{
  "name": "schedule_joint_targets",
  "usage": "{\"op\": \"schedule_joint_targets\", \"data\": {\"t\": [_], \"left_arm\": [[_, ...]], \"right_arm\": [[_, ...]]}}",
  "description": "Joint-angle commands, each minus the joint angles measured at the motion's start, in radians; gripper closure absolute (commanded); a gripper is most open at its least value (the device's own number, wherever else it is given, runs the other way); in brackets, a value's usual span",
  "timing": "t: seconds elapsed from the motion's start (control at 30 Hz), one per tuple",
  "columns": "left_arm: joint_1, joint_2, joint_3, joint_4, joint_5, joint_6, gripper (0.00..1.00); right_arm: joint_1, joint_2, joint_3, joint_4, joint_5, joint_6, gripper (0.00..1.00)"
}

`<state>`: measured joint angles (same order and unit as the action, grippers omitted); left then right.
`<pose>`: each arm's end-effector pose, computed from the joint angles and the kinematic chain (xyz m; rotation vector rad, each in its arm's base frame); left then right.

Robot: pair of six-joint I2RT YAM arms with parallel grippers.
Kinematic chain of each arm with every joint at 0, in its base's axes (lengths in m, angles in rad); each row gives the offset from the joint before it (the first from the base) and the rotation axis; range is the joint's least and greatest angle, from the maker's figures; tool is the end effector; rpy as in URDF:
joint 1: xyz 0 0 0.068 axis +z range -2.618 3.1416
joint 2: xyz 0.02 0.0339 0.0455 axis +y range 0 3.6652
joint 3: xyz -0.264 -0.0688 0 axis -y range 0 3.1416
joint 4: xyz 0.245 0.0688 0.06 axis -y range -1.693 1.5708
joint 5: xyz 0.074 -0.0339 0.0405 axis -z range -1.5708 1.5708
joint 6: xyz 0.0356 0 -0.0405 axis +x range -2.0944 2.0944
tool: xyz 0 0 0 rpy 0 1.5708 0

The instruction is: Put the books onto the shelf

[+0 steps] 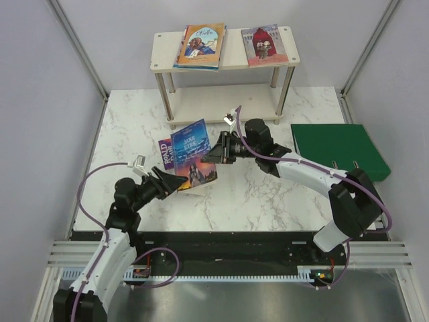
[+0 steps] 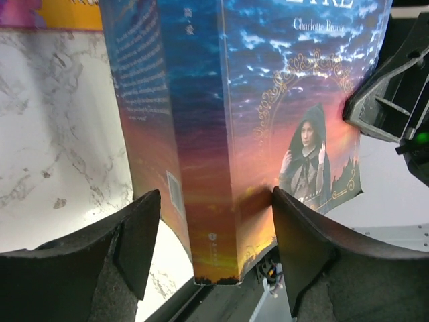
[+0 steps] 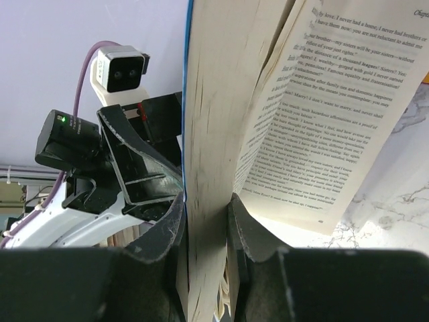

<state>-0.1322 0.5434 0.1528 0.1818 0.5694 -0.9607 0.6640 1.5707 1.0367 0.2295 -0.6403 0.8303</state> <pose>0.1413 -0.0382 0.1906 -0.3493 1.9044 -1.2643 0.2698 0.2381 0.2737 -0.3340 2.1298 1.5542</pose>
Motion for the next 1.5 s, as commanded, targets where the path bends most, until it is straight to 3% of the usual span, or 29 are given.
{"op": "schedule_joint_targets", "data": {"t": [0.0,0.13,0.2,0.3,0.33,0.43,0.47,0.53,0.57,0.67,0.7,1.1,1.47], "left_arm": [[-0.088,0.076,0.019,0.117,0.012,-0.041,0.27],[-0.226,0.134,0.059,0.145,-0.098,-0.039,0.28],[-0.295,0.173,0.089,0.146,-0.130,-0.033,0.37],[-0.329,0.208,0.120,0.146,-0.157,-0.027,0.78],[-0.330,0.210,0.129,0.142,-0.161,-0.029,0.98],[-0.330,0.187,0.154,0.072,-0.200,-0.020,0.98],[-0.330,0.176,0.163,0.009,-0.210,-0.001,0.98],[-0.330,0.141,0.191,-0.040,-0.249,0.011,0.98],[-0.330,0.130,0.200,-0.059,-0.256,0.023,0.98],[-0.328,0.147,0.261,-0.114,-0.263,0.066,0.98],[-0.328,0.165,0.281,-0.120,-0.258,0.080,0.98],[-0.276,0.680,0.697,-0.009,0.033,0.221,0.98],[-0.185,1.092,0.999,0.238,0.193,0.109,0.98]], "right_arm": [[0.003,-0.020,0.068,0.223,-0.064,0.047,1.00],[0.002,-0.015,0.062,0.223,-0.052,0.049,1.00],[0.002,-0.018,0.057,0.223,-0.047,0.046,1.00],[0.002,-0.026,0.054,0.205,-0.032,0.033,1.00],[0.002,-0.031,0.052,0.189,-0.024,0.023,1.00],[-0.004,-0.049,0.054,0.133,0.011,-0.011,0.99],[-0.006,-0.052,0.056,0.116,0.020,-0.019,0.94],[-0.015,-0.067,0.054,0.052,0.056,-0.040,0.77],[-0.017,-0.077,0.054,0.028,0.074,-0.071,0.60],[-0.027,-0.119,0.026,-0.050,0.163,-0.121,0.36],[-0.035,-0.145,0.017,-0.065,0.178,-0.131,0.34],[-0.093,-0.411,-0.147,-0.272,0.408,-0.209,0.17],[-0.104,-0.690,-0.216,-0.475,0.695,-0.244,0.05]]}}
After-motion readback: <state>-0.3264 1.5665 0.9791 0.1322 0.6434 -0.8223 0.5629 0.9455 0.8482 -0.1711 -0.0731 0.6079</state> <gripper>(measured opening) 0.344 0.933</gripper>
